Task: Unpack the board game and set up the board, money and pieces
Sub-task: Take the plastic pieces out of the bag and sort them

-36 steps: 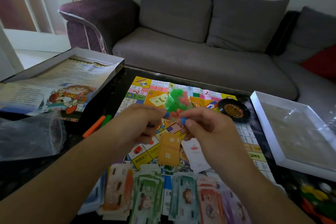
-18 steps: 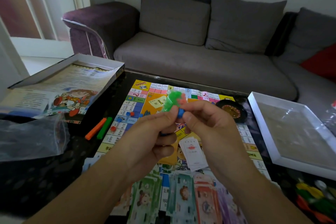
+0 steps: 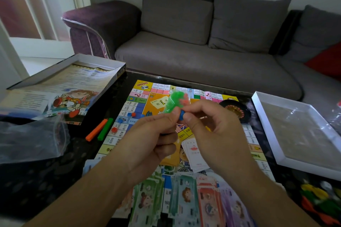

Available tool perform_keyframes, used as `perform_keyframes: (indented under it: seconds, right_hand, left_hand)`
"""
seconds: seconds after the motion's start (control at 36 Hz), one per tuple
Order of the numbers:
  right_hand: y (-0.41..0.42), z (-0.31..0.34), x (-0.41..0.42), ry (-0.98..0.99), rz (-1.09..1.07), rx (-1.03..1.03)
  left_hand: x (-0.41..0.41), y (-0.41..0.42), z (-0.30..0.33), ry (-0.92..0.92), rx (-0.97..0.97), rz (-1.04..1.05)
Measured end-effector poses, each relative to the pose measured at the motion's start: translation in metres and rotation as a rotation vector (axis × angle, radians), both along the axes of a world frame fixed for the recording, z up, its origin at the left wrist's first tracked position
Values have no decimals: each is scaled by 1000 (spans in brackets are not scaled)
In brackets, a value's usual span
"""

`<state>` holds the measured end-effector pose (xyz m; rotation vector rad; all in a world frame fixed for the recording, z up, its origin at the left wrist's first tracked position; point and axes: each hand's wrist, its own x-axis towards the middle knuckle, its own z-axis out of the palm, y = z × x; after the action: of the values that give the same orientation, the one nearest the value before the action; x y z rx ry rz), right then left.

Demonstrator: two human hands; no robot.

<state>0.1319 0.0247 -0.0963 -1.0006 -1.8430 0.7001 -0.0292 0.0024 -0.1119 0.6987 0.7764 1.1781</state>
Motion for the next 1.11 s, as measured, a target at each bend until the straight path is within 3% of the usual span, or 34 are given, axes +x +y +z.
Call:
perform_keyframes:
  seconds: [0.14, 0.44, 0.61, 0.78, 0.94, 1.11]
  right_hand:
    - [-2, -4, -2, -202, -10, 286]
    - [-1, -8, 3, -215, -82, 423]
    - [2, -4, 5, -142, -58, 256]
    - [5, 10, 12, 11, 67, -79]
    - [8, 14, 13, 52, 18, -125]
    - [9, 13, 12, -24, -5, -78]
  left_hand:
    - [2, -2, 3, -16, -38, 21]
    - [0, -4, 13, 109, -29, -30]
    - [-3, -4, 16, 83, -42, -69]
    - [-8, -3, 19, 146, 31, -86]
    - [-10, 0, 27, 190, 74, -171]
    - [-8, -3, 25, 572, 224, -149]
